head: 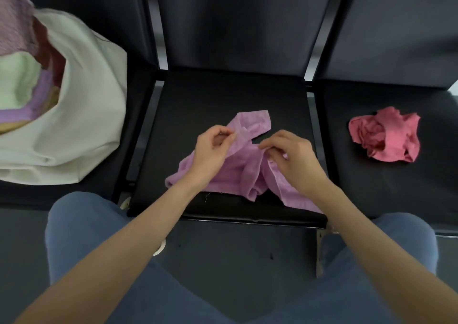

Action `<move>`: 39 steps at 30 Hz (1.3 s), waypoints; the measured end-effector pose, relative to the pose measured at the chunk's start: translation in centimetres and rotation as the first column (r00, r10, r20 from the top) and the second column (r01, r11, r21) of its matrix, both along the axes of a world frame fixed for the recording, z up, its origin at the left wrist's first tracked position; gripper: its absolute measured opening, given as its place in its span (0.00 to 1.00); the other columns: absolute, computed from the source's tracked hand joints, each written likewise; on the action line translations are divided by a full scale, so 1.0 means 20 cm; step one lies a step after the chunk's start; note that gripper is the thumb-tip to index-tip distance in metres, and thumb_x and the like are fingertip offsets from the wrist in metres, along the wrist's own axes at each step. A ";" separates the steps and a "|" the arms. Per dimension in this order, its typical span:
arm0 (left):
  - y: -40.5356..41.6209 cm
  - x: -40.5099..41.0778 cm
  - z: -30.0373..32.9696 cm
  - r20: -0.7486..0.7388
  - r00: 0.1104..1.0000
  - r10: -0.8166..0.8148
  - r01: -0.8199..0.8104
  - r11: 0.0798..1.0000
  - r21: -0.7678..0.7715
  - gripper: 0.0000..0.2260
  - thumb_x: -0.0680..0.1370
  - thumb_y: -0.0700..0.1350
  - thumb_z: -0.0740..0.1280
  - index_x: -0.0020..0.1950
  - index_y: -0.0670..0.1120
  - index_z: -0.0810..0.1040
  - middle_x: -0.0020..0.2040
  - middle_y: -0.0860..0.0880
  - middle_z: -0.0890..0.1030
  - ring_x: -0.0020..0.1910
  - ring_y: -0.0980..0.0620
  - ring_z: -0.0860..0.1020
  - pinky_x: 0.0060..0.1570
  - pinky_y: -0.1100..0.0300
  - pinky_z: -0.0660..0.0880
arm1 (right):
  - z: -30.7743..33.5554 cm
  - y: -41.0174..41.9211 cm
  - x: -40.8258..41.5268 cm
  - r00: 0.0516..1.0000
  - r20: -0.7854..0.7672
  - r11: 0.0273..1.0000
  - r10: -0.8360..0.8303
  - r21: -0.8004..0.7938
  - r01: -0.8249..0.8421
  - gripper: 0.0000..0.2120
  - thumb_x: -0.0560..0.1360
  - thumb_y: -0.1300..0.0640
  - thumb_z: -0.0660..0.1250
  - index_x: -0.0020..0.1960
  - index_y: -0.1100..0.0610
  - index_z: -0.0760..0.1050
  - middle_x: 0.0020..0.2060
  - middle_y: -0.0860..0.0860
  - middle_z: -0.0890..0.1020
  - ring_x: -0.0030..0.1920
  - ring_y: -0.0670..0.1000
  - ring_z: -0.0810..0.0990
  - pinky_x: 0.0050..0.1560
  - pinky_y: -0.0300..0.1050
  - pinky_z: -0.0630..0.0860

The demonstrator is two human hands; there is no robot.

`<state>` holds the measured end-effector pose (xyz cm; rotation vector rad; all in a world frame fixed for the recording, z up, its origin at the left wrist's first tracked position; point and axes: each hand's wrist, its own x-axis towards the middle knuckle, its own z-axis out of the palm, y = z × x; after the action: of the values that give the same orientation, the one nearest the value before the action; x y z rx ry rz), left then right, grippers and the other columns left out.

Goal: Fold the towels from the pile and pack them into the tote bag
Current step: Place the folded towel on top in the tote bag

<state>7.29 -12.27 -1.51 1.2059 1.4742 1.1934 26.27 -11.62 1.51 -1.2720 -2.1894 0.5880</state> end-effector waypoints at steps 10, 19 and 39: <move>-0.05 0.12 0.03 -0.013 0.990 -0.142 0.142 0.984 0.106 0.04 0.78 0.36 0.67 0.49 0.41 0.80 0.43 0.53 0.82 0.46 0.60 0.81 0.48 0.66 0.76 | 0.05 -0.01 -0.04 0.930 -0.283 0.928 -0.234 -0.351 0.127 0.17 0.72 0.67 0.72 0.59 0.59 0.75 0.36 0.52 0.83 0.34 0.47 0.83 0.40 0.38 0.80; -0.06 0.08 0.03 -0.204 0.963 -0.178 0.199 0.976 0.089 0.06 0.75 0.38 0.71 0.47 0.50 0.81 0.42 0.57 0.82 0.44 0.63 0.81 0.47 0.70 0.76 | 0.05 -0.02 0.00 0.934 -0.247 0.928 -0.257 -0.333 0.167 0.04 0.72 0.66 0.71 0.45 0.60 0.81 0.35 0.50 0.83 0.34 0.45 0.82 0.39 0.35 0.79; -0.23 -0.18 -0.12 0.069 0.843 0.534 -0.420 0.733 -0.535 0.03 0.77 0.37 0.68 0.44 0.39 0.76 0.41 0.39 0.81 0.40 0.43 0.81 0.42 0.50 0.80 | 0.34 -0.08 0.24 0.647 -0.514 0.818 -0.563 -0.239 0.522 0.05 0.73 0.64 0.71 0.47 0.55 0.80 0.36 0.49 0.83 0.35 0.47 0.83 0.41 0.37 0.80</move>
<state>3.66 -16.83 -3.85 0.3197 1.8364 1.1143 31.02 -13.24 8.36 -1.4683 -1.2130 0.6787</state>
